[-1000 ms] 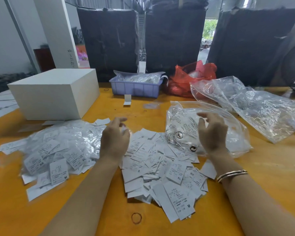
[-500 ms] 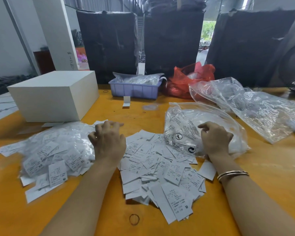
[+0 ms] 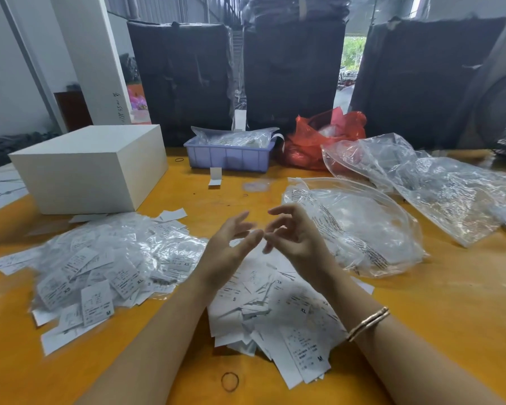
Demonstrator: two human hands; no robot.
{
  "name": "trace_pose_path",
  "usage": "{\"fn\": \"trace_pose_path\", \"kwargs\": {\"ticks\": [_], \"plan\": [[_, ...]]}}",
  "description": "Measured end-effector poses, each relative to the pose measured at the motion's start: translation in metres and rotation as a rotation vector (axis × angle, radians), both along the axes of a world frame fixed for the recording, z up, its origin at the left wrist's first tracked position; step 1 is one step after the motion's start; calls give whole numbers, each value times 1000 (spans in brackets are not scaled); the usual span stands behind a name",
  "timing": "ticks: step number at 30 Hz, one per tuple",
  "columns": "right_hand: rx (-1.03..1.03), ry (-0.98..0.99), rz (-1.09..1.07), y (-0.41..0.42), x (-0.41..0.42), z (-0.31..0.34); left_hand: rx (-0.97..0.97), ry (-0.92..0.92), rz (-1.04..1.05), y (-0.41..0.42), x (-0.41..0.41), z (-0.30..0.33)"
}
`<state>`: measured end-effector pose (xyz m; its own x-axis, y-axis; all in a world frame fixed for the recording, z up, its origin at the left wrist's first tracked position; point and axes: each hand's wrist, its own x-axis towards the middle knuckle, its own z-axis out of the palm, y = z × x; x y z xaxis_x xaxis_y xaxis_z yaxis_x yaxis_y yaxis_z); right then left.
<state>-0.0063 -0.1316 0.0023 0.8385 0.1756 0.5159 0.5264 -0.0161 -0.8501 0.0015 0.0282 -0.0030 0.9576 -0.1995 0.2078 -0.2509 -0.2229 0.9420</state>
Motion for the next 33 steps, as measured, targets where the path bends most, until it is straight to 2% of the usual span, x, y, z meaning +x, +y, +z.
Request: {"fn": "trace_pose_path", "kwargs": {"ticks": [4,9,12,16,23,29,33], "plan": [[52,65,17,1,-1,-3,-180,14,11,2,-1,2],[-2,94,-174,-8,3,-6,-311,57,142,4,2,2],[-374,-29,-259,-15,5,-8,-397,58,198,7,2,2],[-850,-59,-57,-12,3,-13,-427,51,271,8,3,0],[-1143,-207,-147,5,-3,-15,-502,126,329,11,8,-1],[-1228,-433,-192,15,-6,-11,-749,186,247,11,10,1],[-1155,-517,-193,14,-9,-9,-836,253,189,11,9,4]]}}
